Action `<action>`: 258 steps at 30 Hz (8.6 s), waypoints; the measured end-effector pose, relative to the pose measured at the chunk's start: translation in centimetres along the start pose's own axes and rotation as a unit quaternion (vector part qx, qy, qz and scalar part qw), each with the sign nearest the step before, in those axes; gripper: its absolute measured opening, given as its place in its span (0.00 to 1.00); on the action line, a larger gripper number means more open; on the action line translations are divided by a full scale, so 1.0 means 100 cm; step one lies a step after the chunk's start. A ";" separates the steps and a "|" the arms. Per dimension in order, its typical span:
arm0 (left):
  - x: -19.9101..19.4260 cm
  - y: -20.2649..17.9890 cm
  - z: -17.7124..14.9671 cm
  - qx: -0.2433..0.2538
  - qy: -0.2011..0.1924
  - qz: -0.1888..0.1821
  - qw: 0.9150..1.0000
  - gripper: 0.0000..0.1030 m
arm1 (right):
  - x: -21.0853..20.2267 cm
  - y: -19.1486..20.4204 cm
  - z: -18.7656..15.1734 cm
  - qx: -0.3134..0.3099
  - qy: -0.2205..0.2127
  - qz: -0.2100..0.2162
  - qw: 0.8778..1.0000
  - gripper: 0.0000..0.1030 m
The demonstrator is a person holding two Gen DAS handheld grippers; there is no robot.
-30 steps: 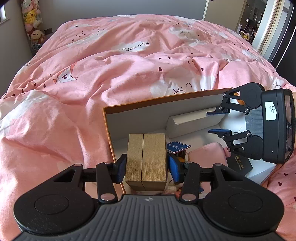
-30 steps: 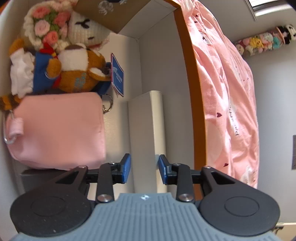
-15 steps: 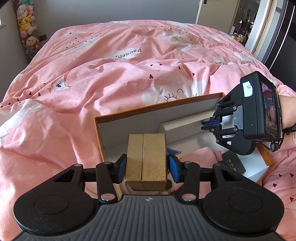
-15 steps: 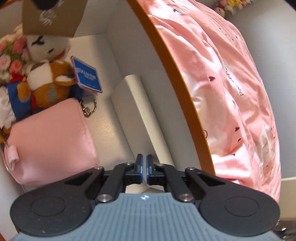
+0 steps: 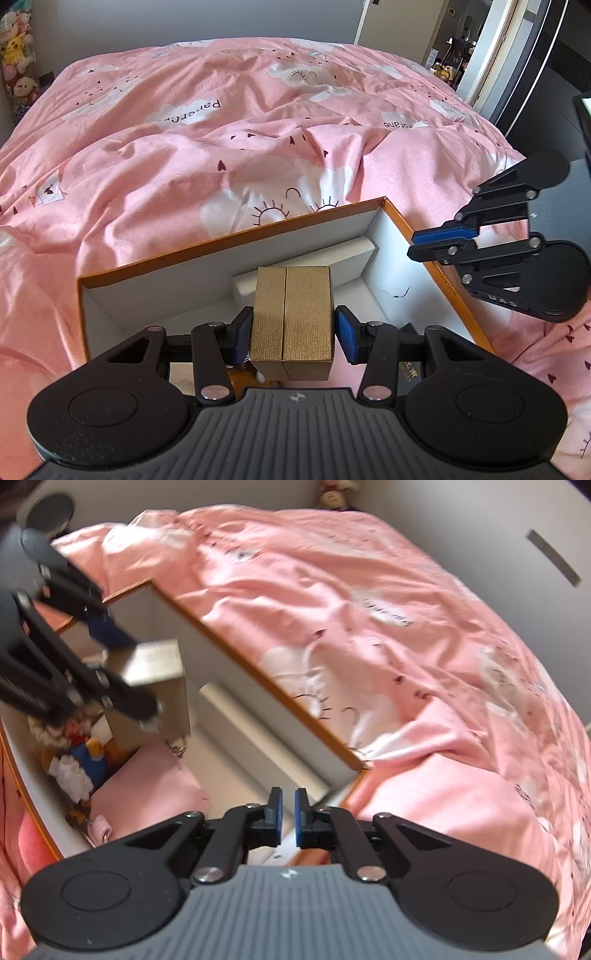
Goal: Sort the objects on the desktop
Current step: 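Lower the tube and gold box into the orange box and open both tools, then withdraw both tools from the box toward the remaining items, then grasp the pink card wallet with the left tool while the right tool grasps the lotion tube, then lift the wallet and lotion tube over the orange box with both tools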
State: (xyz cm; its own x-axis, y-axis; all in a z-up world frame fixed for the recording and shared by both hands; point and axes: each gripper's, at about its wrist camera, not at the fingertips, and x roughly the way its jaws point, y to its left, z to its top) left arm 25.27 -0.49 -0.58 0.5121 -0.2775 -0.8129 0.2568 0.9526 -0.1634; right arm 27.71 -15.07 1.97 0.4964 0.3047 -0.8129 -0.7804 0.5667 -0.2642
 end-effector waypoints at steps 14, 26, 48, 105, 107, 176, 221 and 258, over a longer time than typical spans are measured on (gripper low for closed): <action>0.074 -0.045 0.011 -0.072 0.008 0.019 0.997 0.51 | 0.009 -0.042 -0.040 0.105 0.003 -0.034 0.994 0.06; 0.103 -0.054 0.003 -0.130 0.015 0.009 0.991 0.50 | 0.014 -0.045 -0.058 0.117 -0.003 -0.025 0.993 0.06; 0.101 -0.037 -0.006 -0.225 0.070 -0.082 0.968 0.49 | 0.008 -0.037 -0.069 0.118 0.006 -0.029 0.993 0.11; -0.101 -0.043 -0.165 -0.033 -0.034 0.034 0.998 0.52 | -0.085 0.135 -0.132 0.268 -0.068 -0.008 0.961 0.58; -0.094 -0.044 -0.173 -0.034 -0.017 0.027 0.999 0.52 | -0.073 0.137 -0.140 0.290 -0.044 -0.010 0.956 0.58; 0.016 -0.076 -0.191 -0.041 0.128 -0.107 0.985 0.41 | -0.021 0.136 -0.193 0.314 0.080 -0.003 0.946 0.14; -0.062 -0.085 -0.154 -0.042 -0.003 -0.125 0.991 0.20 | -0.125 0.091 -0.149 0.299 -0.076 -0.081 0.948 0.02; -0.017 0.035 -0.055 -0.212 -0.028 -0.121 0.969 0.19 | -0.010 0.027 0.002 0.251 -0.151 -0.021 0.956 0.02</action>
State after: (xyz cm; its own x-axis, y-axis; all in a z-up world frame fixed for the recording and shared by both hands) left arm 20.80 3.97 -2.82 0.5252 -0.4949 -0.6923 0.0212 0.8209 -0.5707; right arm 25.18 -13.70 2.20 0.6692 0.4372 -0.6008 -0.5138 0.8564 0.0510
